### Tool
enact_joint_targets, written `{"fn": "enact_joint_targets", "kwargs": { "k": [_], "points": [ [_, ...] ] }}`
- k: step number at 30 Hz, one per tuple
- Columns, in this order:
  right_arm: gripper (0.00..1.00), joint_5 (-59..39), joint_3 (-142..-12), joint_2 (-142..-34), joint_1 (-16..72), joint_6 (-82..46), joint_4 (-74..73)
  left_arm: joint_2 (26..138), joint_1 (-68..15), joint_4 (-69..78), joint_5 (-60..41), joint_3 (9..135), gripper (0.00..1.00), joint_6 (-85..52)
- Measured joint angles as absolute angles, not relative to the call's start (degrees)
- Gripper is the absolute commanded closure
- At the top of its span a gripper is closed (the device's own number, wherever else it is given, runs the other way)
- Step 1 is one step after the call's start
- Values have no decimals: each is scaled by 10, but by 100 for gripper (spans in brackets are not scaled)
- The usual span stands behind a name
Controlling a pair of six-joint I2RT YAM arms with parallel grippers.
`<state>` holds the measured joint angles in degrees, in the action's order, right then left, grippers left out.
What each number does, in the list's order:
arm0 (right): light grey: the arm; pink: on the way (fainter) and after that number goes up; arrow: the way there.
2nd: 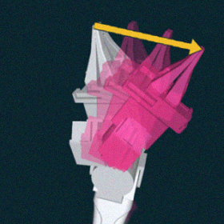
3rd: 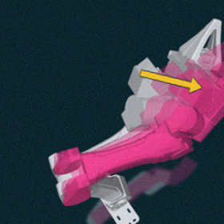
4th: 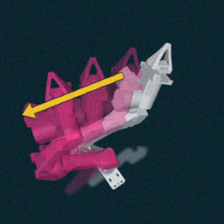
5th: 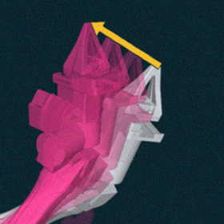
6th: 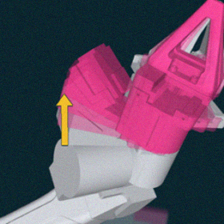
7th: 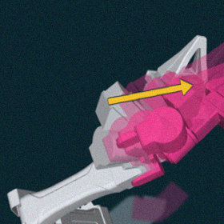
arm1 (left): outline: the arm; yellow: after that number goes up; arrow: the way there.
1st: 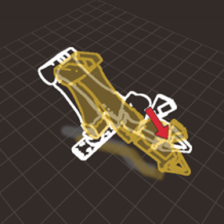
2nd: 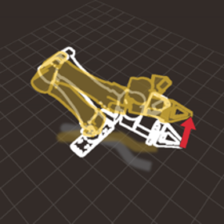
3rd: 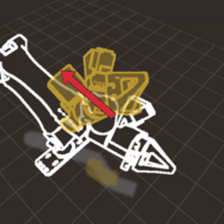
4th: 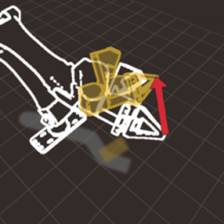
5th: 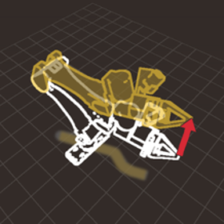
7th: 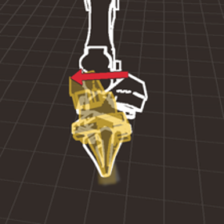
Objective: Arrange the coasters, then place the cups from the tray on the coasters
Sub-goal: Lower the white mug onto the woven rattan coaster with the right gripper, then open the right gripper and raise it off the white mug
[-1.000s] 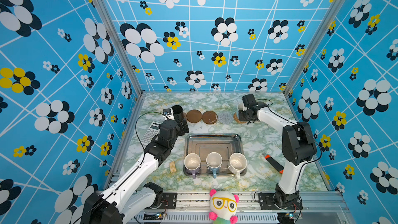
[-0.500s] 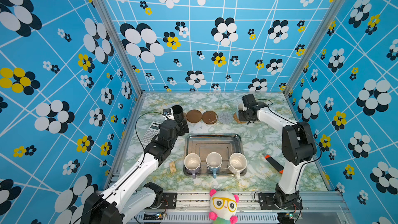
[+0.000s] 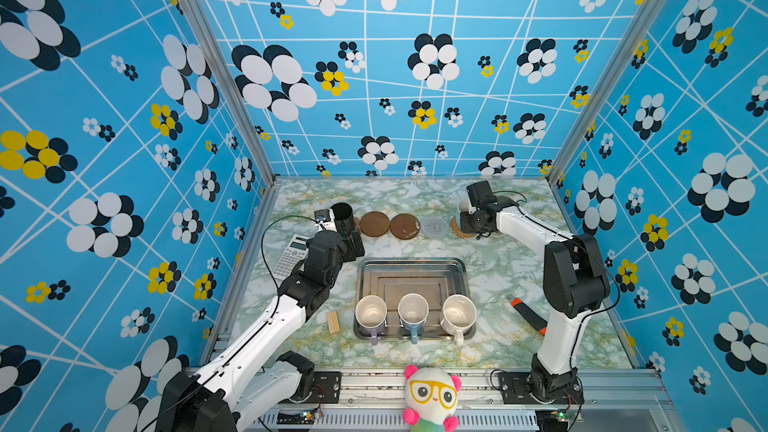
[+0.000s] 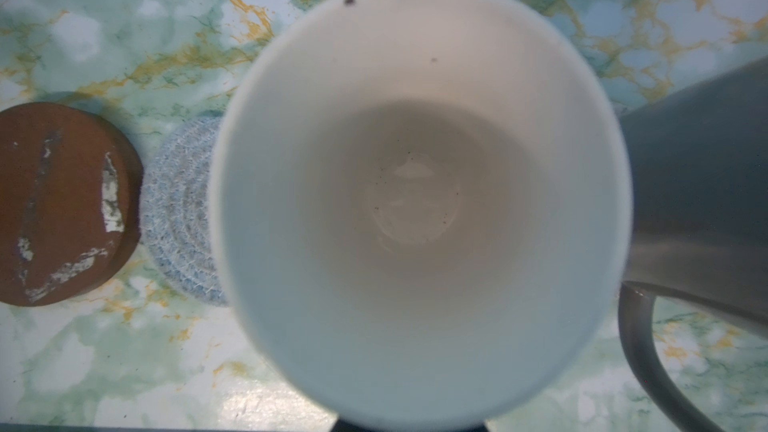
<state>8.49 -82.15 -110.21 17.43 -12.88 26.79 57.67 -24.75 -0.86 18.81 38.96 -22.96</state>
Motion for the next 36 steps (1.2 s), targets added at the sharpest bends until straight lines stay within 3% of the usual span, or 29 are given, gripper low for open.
{"fn": "enact_joint_targets", "kwargs": {
  "k": [10,18,36],
  "points": [
    [63,85,-827,-1102,174,-131,268,575,-248,-9,188,390,2,-230],
    [44,82,-827,-1100,174,-140,268,564,-248,-18,188,391,2,-230],
    [37,89,-738,-839,240,-177,248,536,-248,-28,168,406,3,-249]
  ]
}}
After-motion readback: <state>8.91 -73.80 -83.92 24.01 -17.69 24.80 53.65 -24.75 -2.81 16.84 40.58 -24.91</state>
